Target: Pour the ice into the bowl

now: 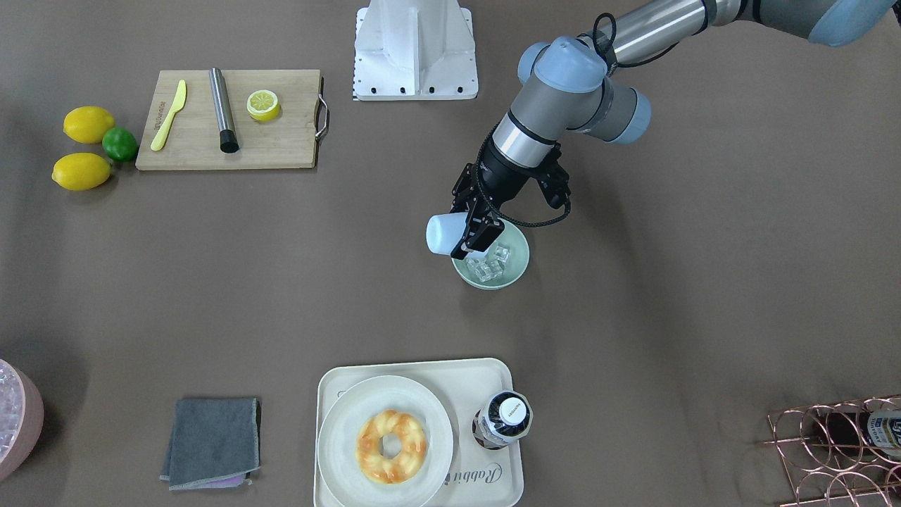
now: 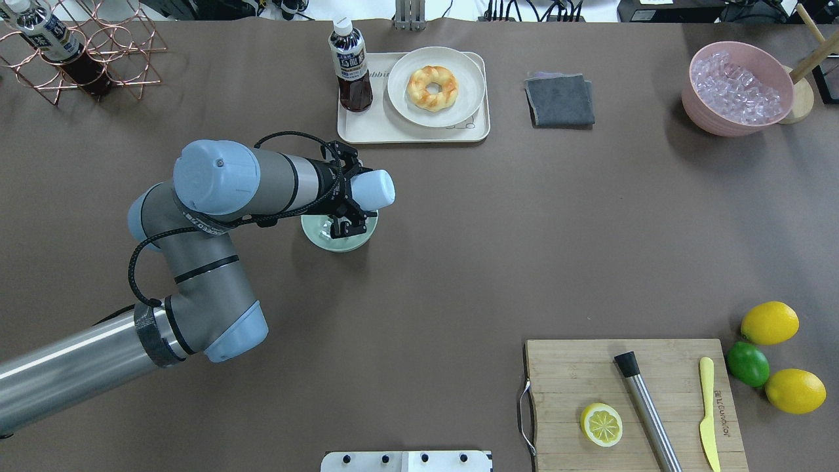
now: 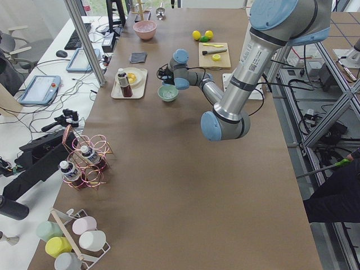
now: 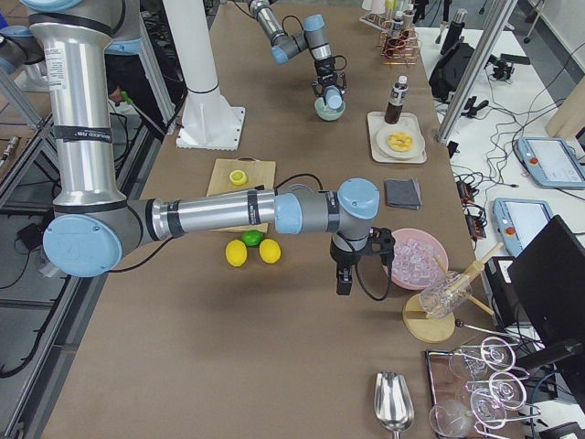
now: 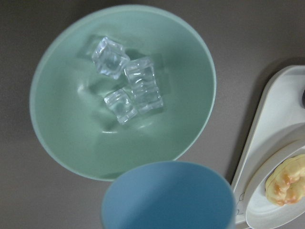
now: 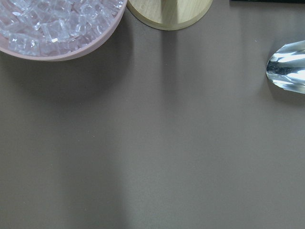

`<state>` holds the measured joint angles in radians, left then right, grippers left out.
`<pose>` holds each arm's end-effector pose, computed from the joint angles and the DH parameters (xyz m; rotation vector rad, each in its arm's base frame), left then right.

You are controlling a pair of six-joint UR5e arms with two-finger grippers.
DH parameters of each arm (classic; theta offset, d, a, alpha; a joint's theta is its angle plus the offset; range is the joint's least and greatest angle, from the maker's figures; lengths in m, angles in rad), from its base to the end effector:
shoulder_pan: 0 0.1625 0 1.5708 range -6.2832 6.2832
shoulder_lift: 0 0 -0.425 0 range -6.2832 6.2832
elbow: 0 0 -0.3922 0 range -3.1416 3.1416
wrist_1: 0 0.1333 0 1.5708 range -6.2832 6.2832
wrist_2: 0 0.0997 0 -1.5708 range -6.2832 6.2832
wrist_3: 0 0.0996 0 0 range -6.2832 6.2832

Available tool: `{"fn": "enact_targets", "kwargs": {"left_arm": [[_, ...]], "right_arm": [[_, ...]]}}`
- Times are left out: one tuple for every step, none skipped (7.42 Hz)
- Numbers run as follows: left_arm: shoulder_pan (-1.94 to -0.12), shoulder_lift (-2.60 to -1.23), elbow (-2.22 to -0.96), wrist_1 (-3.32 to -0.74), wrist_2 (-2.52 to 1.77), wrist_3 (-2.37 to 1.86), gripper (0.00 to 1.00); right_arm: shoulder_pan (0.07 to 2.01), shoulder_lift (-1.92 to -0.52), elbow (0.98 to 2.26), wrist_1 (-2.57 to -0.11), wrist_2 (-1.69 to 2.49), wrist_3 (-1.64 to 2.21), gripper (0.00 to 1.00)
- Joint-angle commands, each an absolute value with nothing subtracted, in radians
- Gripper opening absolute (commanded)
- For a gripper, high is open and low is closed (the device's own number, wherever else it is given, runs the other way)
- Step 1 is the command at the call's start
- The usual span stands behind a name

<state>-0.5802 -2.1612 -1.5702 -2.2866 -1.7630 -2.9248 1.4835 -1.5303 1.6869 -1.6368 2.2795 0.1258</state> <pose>0.5086 -0.4700 0.2268 -0.7234 1.2863 -1.4963 0.0237 -0.5148 0.5923 0.0110 -0.7134 0.0047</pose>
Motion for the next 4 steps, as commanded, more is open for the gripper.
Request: {"fn": "enact_targets", "kwargs": {"left_arm": [[-0.587,-2.144,-1.594,-2.071,-1.825,-2.805,0.67],[-0.629,-2.135,-1.714,-1.870,-1.847,-2.715,0.67],[-0.679,-2.126,-1.840,-1.659,-1.889,-2.656,0.67],[-0.731,-2.149,-1.917,-1.484,-1.923,-2.589,0.67]], "right_arm": [[1.483,-1.517,1.677,-1.637,2.279,0.126,0.99],[1.483,-1.516,1.677,-1.637,2.279,0.126,0.99],[1.483,-1.511,1.675,-1.637,2.278,0.126,0.99],[1.483,-1.511,1.677,-1.637,2.279,0.126,0.99]]}}
